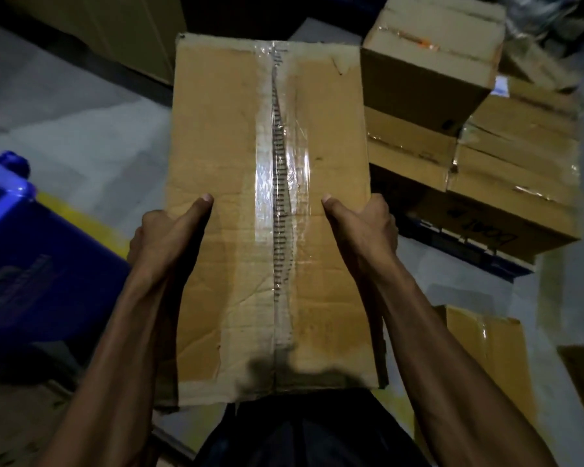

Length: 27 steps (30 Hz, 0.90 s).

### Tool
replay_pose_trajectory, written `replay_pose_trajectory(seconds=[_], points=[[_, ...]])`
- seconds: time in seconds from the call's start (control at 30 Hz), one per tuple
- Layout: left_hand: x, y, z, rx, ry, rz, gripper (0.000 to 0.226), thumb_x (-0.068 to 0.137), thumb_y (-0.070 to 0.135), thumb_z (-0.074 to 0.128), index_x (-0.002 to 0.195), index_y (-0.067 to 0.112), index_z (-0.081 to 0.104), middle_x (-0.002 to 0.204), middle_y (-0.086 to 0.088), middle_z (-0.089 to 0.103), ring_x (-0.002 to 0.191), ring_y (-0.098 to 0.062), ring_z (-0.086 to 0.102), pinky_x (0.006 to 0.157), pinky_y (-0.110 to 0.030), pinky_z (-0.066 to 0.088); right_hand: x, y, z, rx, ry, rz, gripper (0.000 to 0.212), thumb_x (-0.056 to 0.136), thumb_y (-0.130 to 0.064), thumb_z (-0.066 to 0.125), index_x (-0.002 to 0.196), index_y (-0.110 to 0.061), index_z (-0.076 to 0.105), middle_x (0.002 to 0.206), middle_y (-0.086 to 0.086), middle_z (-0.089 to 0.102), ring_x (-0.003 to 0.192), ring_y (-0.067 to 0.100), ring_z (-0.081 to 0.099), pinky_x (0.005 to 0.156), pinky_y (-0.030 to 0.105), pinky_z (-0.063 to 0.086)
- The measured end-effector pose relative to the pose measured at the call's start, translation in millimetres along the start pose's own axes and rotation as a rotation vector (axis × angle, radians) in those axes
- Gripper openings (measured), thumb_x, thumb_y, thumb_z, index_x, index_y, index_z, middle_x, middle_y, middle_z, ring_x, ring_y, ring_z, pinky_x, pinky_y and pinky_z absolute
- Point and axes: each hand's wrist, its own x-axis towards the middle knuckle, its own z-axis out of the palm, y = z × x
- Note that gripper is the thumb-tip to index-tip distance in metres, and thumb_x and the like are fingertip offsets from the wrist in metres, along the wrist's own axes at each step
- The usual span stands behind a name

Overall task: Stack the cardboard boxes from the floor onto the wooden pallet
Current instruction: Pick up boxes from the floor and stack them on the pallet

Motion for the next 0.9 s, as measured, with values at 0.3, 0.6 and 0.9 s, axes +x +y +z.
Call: replay_pose_trajectory(seconds=[0.3, 0.6, 0.9], points=[[83.8, 66.1, -23.3, 0.030, 0.062, 0.023, 0.094, 0.071, 0.089, 0.049, 0.118, 0.008, 0.058, 0.108, -0.013, 0.060, 0.100, -0.039, 0.059, 0.092, -0.049, 0.051, 85.3, -78.1, 46.7, 0.013, -0.057, -0.039, 0.069, 0.078, -0.068, 0.066, 0.123, -0.016, 0.054, 0.113, 0.002, 0.061, 0.100, 0.025, 0.058, 0.080, 0.035, 0.045], [223.1, 183.3, -21.3, -0.003, 0.064, 0.042, 0.097, 0.064, 0.092, 0.051, 0.115, 0.010, 0.057, 0.114, -0.018, 0.061, 0.103, -0.043, 0.059, 0.094, -0.053, 0.052, 232.4, -186.7, 93.8, 0.029, -0.057, -0.065, 0.075, 0.071, -0.075, 0.062, 0.118, -0.017, 0.058, 0.109, 0.005, 0.066, 0.097, 0.029, 0.062, 0.077, 0.035, 0.050], [323.6, 291.8, -19.1, -0.024, -0.027, 0.159, 0.081, 0.066, 0.092, 0.052, 0.095, 0.017, 0.063, 0.095, -0.012, 0.066, 0.087, -0.037, 0.062, 0.088, -0.050, 0.055, 324.8, -267.5, 96.0, 0.073, 0.048, -0.040, 0.068, 0.075, -0.069, 0.065, 0.119, -0.019, 0.051, 0.110, 0.002, 0.063, 0.102, 0.029, 0.062, 0.088, 0.048, 0.054]])
